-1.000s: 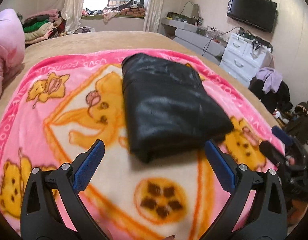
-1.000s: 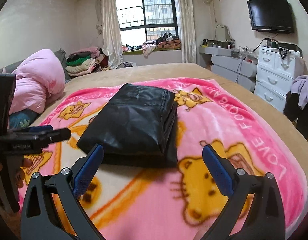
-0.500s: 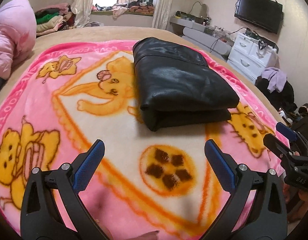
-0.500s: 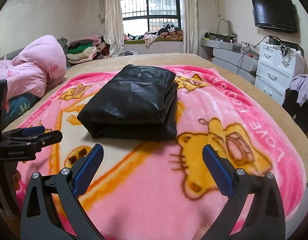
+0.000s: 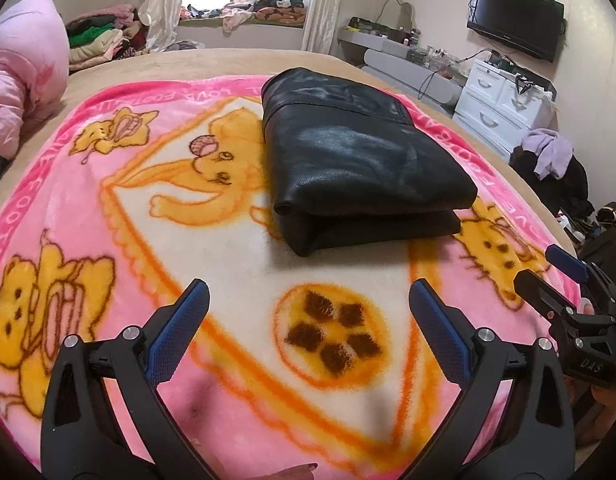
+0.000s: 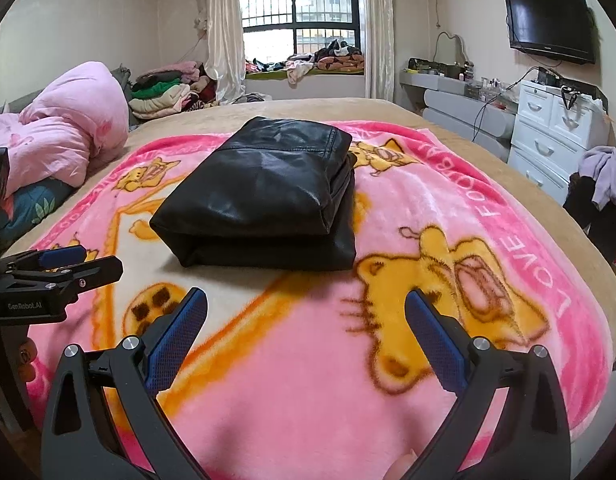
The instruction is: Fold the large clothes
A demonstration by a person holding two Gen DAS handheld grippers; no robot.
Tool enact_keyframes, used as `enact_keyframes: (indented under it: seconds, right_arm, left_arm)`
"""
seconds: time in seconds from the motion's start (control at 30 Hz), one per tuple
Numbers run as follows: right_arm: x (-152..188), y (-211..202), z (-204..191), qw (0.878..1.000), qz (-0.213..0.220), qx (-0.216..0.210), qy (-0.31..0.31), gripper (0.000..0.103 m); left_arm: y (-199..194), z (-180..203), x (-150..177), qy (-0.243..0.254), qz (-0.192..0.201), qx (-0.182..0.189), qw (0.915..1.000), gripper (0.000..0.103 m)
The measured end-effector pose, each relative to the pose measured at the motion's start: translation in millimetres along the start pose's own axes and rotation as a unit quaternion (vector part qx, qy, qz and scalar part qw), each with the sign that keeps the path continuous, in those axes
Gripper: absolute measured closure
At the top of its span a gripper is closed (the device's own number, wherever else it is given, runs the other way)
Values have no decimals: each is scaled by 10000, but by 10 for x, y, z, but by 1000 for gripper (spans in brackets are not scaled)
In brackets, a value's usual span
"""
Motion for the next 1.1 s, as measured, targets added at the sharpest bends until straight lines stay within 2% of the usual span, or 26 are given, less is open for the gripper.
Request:
enact_keyframes:
  seconds: [1.1]
  right_arm:
    - [17, -1, 2, 10000, 38, 80, -18, 5]
  left_arm:
    - [24, -107, -12, -98, -10, -174, 9998, 9]
Point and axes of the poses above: each gripper's, at about its wrist camera, not at the fingertips, and y roughly the way its jaws point, z to its right, x to its underside, the point moved 3 cm from there along y, roughly the way its jaws point, and after that the axes turned 3 degrees about z, right-handed, at the moved point
